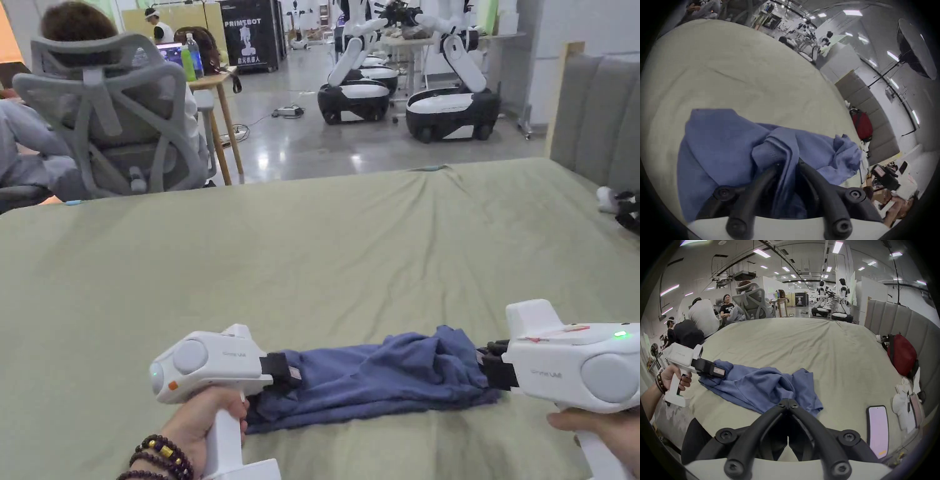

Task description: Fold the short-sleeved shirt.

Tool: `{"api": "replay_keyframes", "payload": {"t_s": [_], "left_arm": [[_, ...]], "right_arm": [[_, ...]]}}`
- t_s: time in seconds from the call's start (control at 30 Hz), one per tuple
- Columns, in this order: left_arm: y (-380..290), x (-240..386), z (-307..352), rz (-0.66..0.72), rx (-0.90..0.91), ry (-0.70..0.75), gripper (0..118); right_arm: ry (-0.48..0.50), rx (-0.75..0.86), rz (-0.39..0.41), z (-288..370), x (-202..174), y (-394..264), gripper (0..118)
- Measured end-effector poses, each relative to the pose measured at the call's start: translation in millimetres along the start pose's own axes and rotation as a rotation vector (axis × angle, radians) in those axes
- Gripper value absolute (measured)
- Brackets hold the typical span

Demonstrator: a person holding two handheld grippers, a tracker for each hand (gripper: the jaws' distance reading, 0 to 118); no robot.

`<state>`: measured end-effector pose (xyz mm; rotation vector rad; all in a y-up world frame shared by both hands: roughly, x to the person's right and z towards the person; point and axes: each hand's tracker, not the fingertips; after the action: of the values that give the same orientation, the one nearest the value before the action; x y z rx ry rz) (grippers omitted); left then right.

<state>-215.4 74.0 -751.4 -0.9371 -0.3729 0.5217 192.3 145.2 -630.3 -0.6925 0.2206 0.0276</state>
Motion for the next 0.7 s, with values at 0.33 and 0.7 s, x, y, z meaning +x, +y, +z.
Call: {"api": "replay_keyframes", "payload": {"t_s": [0.33, 0.7], "left_arm": [[15.9, 10.3, 68.7, -0.077, 0.194, -0.138, 118], [-13.9, -5.0, 72.3, -0.084, 0.037, -0.044, 0]], "right_arm": [[0.022, 0.002, 0.002, -1.3, 1.9, -3.0, 0], [0.076, -0.008, -0.003, -8.3, -5.9, -9.9, 0]]}}
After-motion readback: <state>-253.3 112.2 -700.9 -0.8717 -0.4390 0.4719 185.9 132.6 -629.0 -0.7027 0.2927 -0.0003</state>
